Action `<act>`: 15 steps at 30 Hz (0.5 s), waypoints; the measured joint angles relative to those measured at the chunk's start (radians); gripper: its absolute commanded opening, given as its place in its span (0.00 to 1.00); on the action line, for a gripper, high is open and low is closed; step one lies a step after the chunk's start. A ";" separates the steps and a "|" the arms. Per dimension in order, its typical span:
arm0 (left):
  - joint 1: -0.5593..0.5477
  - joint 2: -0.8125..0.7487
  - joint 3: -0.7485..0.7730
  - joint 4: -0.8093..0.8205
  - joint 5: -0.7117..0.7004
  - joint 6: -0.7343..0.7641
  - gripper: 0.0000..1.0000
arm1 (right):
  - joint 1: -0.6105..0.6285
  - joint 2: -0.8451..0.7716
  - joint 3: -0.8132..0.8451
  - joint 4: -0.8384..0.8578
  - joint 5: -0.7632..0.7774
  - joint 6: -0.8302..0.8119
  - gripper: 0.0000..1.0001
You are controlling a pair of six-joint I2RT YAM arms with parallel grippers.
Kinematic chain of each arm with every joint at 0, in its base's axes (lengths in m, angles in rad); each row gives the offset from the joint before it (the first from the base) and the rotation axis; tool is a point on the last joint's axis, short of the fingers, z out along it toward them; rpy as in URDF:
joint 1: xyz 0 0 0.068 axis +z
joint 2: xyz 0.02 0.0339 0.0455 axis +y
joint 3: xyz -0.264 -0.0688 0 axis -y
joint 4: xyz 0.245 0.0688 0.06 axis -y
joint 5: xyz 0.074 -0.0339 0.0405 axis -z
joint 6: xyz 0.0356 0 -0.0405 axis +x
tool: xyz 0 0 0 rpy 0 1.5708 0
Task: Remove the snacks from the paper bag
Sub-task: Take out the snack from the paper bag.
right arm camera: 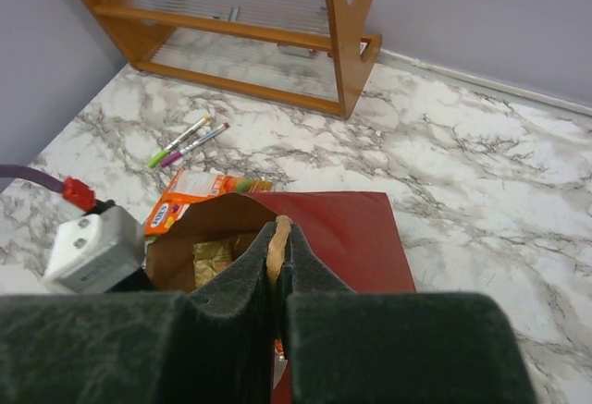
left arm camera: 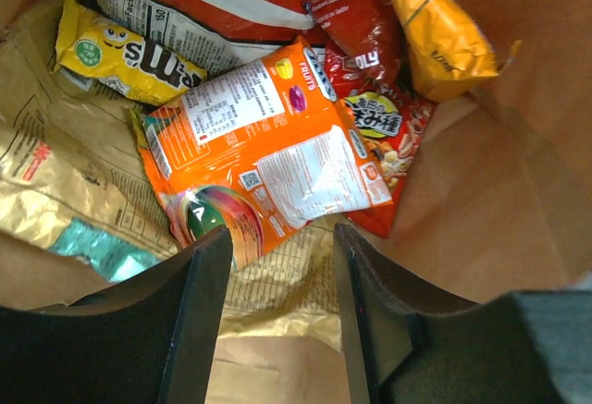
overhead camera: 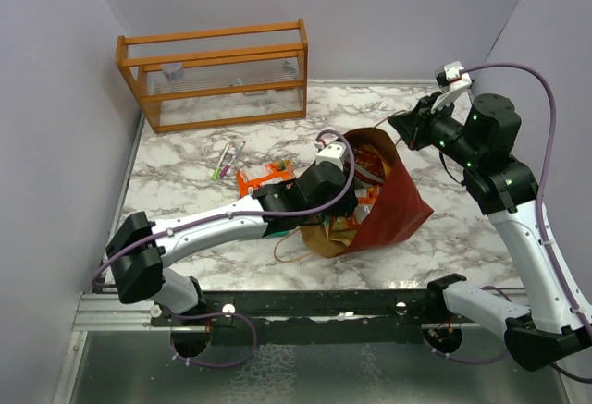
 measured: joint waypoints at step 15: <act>0.026 0.254 0.011 0.120 0.004 0.197 0.87 | 0.000 -0.006 0.000 -0.010 0.000 0.003 0.02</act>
